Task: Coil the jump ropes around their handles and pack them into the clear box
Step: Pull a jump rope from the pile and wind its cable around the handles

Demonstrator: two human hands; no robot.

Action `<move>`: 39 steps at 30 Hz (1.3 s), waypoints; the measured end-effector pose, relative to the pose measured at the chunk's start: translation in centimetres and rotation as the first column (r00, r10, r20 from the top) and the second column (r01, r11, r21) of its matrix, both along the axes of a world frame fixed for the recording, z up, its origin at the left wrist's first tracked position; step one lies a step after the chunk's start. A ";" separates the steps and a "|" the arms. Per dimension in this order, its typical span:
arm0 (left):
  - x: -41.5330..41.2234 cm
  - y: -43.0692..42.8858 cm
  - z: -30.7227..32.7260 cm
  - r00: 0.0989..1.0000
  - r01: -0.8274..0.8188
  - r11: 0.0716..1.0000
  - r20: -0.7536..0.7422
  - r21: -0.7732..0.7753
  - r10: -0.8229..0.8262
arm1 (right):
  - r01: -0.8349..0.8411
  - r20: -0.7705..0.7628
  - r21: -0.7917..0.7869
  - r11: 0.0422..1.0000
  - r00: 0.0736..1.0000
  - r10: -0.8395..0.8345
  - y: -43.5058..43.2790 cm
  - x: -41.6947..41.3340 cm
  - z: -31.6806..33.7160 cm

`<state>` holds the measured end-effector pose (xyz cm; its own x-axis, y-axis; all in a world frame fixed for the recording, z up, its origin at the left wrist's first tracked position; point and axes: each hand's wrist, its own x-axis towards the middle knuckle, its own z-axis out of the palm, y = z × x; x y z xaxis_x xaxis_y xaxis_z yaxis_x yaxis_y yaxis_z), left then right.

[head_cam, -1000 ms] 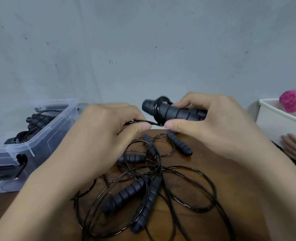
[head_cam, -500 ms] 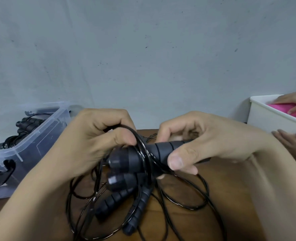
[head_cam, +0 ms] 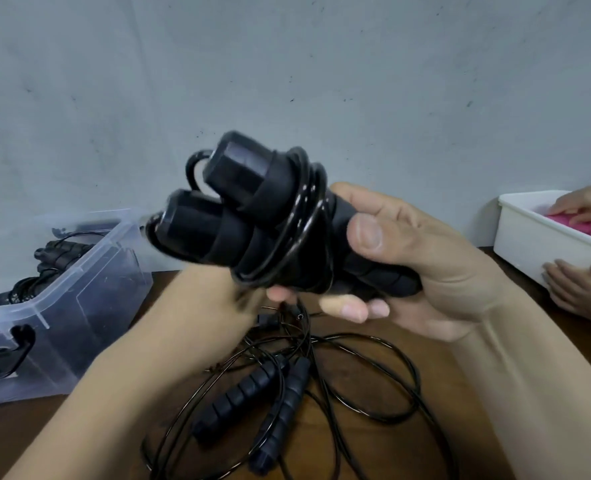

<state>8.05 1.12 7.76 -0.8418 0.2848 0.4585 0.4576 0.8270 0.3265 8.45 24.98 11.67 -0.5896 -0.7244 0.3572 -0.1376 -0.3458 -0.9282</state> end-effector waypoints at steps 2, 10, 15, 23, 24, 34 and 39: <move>0.6 1.5 1.1 0.988 0.145 0.988 0.047 0.054 -0.147 | 0.246 -0.090 0.040 0.968 0.966 -0.242 0.0 0.6 0.5; 1.3 2.4 1.3 0.965 0.180 0.983 0.183 0.047 -0.185 | 0.831 -0.350 -0.020 0.556 0.515 -0.782 -0.9 1.9 1.4; 1.4 1.7 1.8 0.982 0.187 0.982 0.046 -0.029 -0.186 | 0.959 -0.616 0.008 0.282 0.227 -0.755 -0.3 1.2 1.1; 0.8 -0.4 2.5 0.988 0.152 0.986 -0.018 -0.067 -0.153 | 0.974 -0.776 0.071 0.217 0.191 -0.601 -0.1 -1.8 -0.9; 0.9 -0.4 2.6 0.989 0.149 0.986 0.008 -0.078 -0.149 | 0.979 -0.784 0.054 0.195 0.163 -0.599 0.0 -2.2 -1.0; 1.3 -1.4 3.5 0.995 0.103 0.995 0.009 0.018 -0.103 | 0.997 -0.884 0.077 0.014 0.075 -0.461 0.8 -5.2 -3.0; 1.2 -2.9 4.4 0.979 0.101 0.987 -0.191 0.122 -0.077 | 0.913 -0.862 0.408 0.021 0.393 -0.320 0.3 -5.0 -3.0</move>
